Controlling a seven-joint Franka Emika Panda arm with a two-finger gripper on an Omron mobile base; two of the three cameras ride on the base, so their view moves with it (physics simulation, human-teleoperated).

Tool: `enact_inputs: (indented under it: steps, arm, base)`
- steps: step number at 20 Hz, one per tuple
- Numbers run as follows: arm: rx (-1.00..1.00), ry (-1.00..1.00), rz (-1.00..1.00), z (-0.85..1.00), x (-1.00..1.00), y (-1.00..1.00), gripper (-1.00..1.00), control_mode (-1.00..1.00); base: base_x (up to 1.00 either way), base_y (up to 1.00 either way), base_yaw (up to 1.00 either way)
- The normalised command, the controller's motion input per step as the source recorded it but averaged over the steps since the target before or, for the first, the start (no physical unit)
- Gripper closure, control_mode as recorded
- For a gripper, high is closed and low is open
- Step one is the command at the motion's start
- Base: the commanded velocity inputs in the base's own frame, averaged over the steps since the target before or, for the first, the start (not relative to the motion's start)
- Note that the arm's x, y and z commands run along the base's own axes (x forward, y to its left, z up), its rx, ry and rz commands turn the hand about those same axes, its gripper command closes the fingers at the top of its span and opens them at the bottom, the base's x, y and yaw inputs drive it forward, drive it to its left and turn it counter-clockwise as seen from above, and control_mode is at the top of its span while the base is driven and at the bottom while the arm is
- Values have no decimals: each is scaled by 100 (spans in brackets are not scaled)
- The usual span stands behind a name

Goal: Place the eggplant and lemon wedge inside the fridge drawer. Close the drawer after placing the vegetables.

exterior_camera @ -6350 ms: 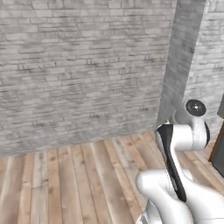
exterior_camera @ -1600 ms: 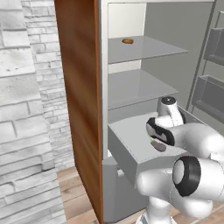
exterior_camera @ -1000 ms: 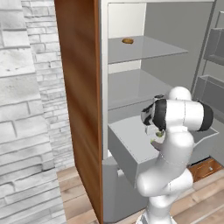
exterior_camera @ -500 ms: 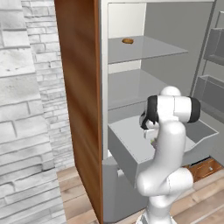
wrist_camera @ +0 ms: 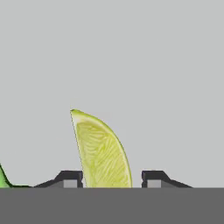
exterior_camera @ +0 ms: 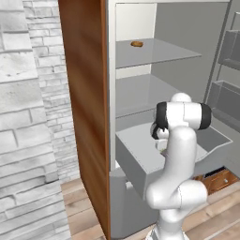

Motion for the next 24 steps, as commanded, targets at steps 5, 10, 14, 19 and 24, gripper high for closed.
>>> enact_inputs:
  steps: [5,10,14,19,24]
  arm:
    - [0,-11,0,16,0,0,-100,-100]
    - [0,-16,-4,51,-6,0,-100,-100]
    - [0,-19,-7,67,-16,0,-100,-100]
    - [4,-24,-8,62,-60,-11,-100,-100]
    - [9,-28,-8,53,-90,-15,-100,-100]
  base:
    - [0,0,0]
    - [0,0,0]
    - [0,0,0]
    - [0,0,0]
    - [0,0,0]
